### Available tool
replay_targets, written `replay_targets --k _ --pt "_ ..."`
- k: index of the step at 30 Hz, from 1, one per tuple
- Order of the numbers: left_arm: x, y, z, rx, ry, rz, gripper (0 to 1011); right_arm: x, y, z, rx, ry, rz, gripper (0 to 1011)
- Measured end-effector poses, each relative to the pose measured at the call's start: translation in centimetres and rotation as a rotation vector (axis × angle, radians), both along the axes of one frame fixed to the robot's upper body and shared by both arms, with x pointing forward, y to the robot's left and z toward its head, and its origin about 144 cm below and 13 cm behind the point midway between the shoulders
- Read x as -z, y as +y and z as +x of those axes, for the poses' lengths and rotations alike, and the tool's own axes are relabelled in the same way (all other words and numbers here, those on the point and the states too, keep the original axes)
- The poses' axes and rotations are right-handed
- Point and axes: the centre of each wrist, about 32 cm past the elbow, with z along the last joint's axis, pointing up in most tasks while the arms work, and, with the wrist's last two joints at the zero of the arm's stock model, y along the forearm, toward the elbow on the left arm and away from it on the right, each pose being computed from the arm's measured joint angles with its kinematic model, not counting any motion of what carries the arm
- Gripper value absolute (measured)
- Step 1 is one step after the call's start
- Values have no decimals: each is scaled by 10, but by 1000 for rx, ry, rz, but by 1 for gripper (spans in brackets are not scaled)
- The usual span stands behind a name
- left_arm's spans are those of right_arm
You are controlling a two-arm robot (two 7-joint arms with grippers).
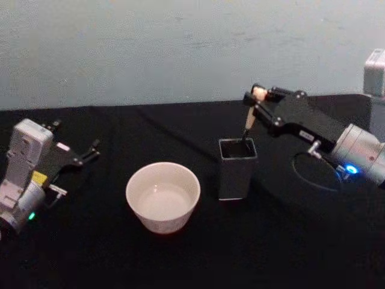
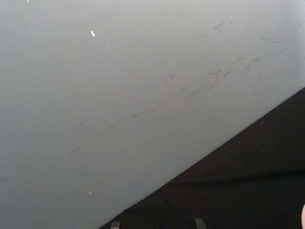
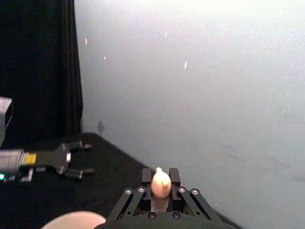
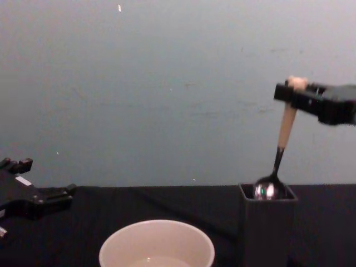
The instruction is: Pick up the stirring spoon with one hand, stir inside the cup, then place it back in its original position.
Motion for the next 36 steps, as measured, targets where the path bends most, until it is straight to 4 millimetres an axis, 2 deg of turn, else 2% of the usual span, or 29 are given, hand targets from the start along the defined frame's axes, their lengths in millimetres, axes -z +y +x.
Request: replay_targets --k 9,18,27,36 --pt "0 0 0 0 0 0 1001 -15 9 -6 29 -45 31 215" --pt "0 0 0 0 0 0 1001 -19 31 -2 -6 -54 46 214" --pt "0 0 0 0 0 0 1001 -4 64 2 -84 -45 25 214" --pt "0 0 0 0 0 0 1001 18 85 2 -153 -26 -4 214"
